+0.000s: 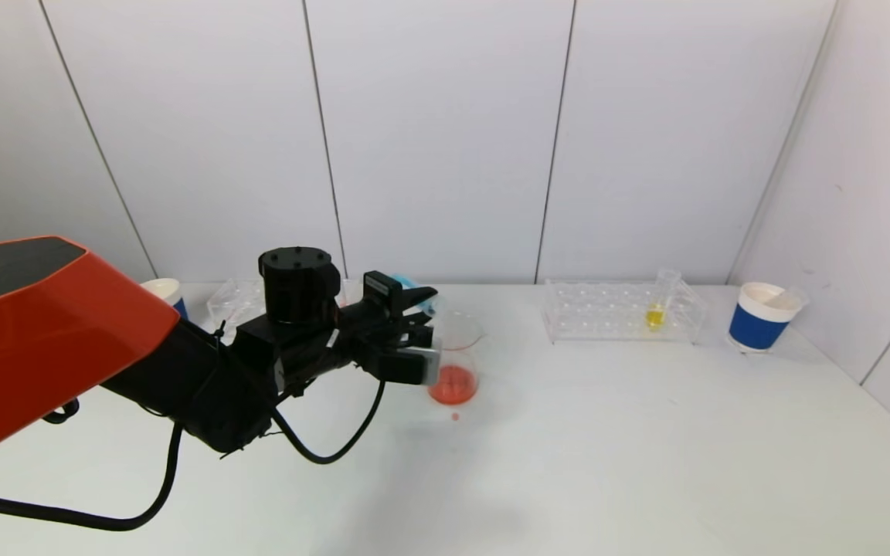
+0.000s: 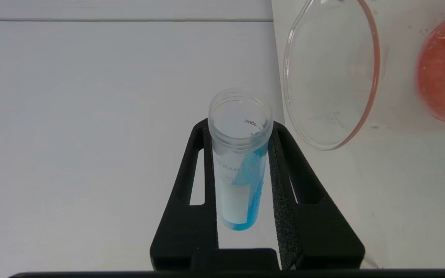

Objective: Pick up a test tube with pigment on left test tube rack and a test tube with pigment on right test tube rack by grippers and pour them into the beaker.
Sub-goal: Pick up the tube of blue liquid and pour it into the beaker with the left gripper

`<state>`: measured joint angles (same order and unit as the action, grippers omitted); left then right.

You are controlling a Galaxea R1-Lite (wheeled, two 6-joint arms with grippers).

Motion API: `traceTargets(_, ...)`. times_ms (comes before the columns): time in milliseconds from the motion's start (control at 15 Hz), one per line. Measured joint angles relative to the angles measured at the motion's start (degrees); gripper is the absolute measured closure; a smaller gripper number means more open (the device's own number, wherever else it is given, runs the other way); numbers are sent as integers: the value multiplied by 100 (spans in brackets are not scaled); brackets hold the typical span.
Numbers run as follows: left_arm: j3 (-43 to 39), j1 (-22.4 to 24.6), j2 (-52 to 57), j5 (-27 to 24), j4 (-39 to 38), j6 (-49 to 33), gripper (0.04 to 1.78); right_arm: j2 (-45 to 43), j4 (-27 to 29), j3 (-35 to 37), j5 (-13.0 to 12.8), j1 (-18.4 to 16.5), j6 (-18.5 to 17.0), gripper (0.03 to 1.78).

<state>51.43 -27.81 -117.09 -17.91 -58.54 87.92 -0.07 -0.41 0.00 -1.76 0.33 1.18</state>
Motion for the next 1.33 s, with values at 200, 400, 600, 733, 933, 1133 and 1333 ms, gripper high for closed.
traceTargets(200, 22, -22, 4, -9, 68, 194, 139, 0, 0, 0, 0, 0, 2, 4)
traceTargets(400, 33, -24, 9, -13, 90, 318, 139, 0, 0, 0, 0, 0, 2, 4)
traceTargets(600, 33, -22, 20, -17, 157, 434, 139, 0, 0, 0, 0, 0, 0, 4)
traceTargets(733, 33, -24, 17, -13, 160, 538, 139, 0, 0, 0, 0, 0, 0, 4)
traceTargets(933, 68, -33, 20, -13, 171, 638, 139, 0, 0, 0, 0, -2, 2, 4)
traceTargets(1133, 85, -37, 20, -13, 229, 839, 139, 0, 0, 0, 2, -2, 2, 4)
traceTargets(1333, 88, -59, 20, -9, 254, 968, 139, 0, 0, 0, 0, 0, 2, 4)
